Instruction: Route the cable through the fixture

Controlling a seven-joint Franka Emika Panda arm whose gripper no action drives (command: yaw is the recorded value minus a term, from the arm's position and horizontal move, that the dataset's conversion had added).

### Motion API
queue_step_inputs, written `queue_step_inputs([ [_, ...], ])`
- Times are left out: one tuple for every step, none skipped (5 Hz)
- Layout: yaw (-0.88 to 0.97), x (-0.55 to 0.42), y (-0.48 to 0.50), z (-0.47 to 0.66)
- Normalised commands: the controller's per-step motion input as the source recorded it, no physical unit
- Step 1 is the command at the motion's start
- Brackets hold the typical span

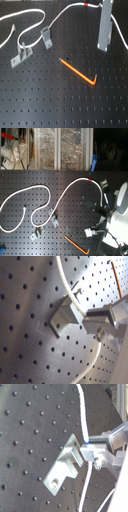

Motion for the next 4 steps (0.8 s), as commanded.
queue_step_inputs([
  [0.00, -0.100, 0.122, 0.15],
  [0.00, -0.185, 0.082, 0.50],
  [0.00, -0.007, 0.052, 0.00],
  [0.00, -0.269, 0.109, 0.12],
])
